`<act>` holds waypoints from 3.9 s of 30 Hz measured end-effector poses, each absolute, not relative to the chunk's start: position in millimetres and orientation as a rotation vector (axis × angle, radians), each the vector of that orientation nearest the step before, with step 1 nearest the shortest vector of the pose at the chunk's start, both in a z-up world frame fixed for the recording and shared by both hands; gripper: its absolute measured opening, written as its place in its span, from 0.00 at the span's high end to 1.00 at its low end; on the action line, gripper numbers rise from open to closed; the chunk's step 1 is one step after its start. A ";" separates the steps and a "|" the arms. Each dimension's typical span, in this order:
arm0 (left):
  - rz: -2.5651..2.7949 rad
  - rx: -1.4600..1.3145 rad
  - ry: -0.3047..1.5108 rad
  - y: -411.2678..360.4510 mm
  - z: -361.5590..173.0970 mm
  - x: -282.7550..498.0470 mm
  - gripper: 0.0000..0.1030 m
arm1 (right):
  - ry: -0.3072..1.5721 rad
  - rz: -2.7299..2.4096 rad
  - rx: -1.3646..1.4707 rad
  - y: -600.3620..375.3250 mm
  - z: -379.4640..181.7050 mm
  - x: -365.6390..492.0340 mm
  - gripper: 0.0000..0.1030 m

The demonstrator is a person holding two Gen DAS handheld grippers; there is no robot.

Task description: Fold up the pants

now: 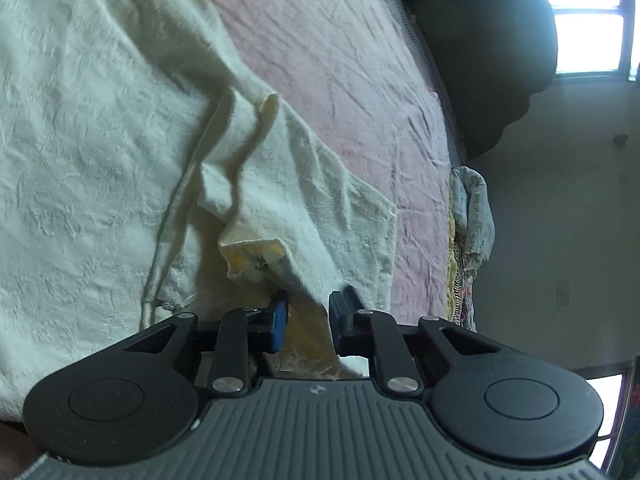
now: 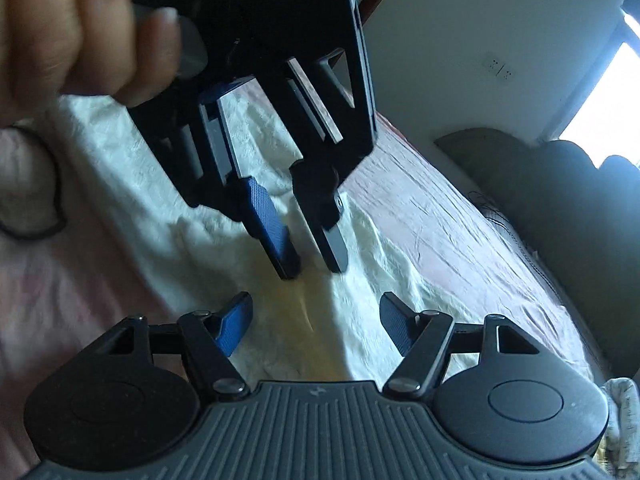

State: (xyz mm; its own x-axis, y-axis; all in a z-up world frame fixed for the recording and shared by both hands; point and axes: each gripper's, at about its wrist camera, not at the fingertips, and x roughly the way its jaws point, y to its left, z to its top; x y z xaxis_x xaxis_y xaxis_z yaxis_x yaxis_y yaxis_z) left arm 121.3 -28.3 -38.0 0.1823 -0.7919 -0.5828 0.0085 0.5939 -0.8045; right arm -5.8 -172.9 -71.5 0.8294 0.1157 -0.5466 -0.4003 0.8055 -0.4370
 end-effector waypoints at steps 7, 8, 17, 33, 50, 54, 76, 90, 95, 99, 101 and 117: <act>-0.601 -0.819 1.226 -2.0 -36.5 125.6 0.33 | 0.573 0.331 -0.534 -177.0 -78.1 17.3 0.92; -0.592 -0.852 1.225 3.7 -39.1 127.4 0.30 | 0.552 0.326 -0.520 -180.7 -77.6 20.5 0.93; -0.604 -0.959 1.281 -13.6 -56.4 151.1 0.60 | 0.476 0.357 -0.411 -202.0 -52.2 -6.5 0.93; -0.491 -0.663 1.223 2.1 -59.5 139.3 0.96 | 0.609 0.449 -0.347 -188.9 -52.2 1.5 0.89; -0.489 -0.432 1.035 -14.3 -3.0 138.8 0.78 | 0.631 0.422 -0.017 -229.2 -40.6 17.0 0.61; -0.523 -0.354 1.017 -41.4 2.9 154.9 0.72 | 0.657 0.437 0.015 -219.4 -43.5 30.8 0.61; -0.234 0.108 0.861 -27.3 14.1 111.2 0.37 | 0.659 0.373 0.056 -216.9 -50.5 21.4 0.60; -0.094 0.031 0.861 70.1 17.4 78.9 0.34 | 0.626 0.371 -0.011 -191.5 -31.9 19.6 0.56; 0.034 -0.107 0.841 148.4 30.9 56.9 0.33 | 0.556 0.566 -0.164 -120.4 -9.3 16.4 0.55; 0.135 -0.227 0.850 209.3 37.9 41.2 0.32 | 0.474 0.757 -0.324 -50.2 0.4 4.3 0.49; 0.159 -0.300 0.868 233.5 36.8 34.3 0.32 | 0.438 0.826 -0.435 -17.5 -2.1 -4.1 0.49; -0.107 -0.921 0.964 285.8 -13.2 51.1 0.18 | 0.254 0.703 -0.989 61.8 -52.0 -29.9 0.82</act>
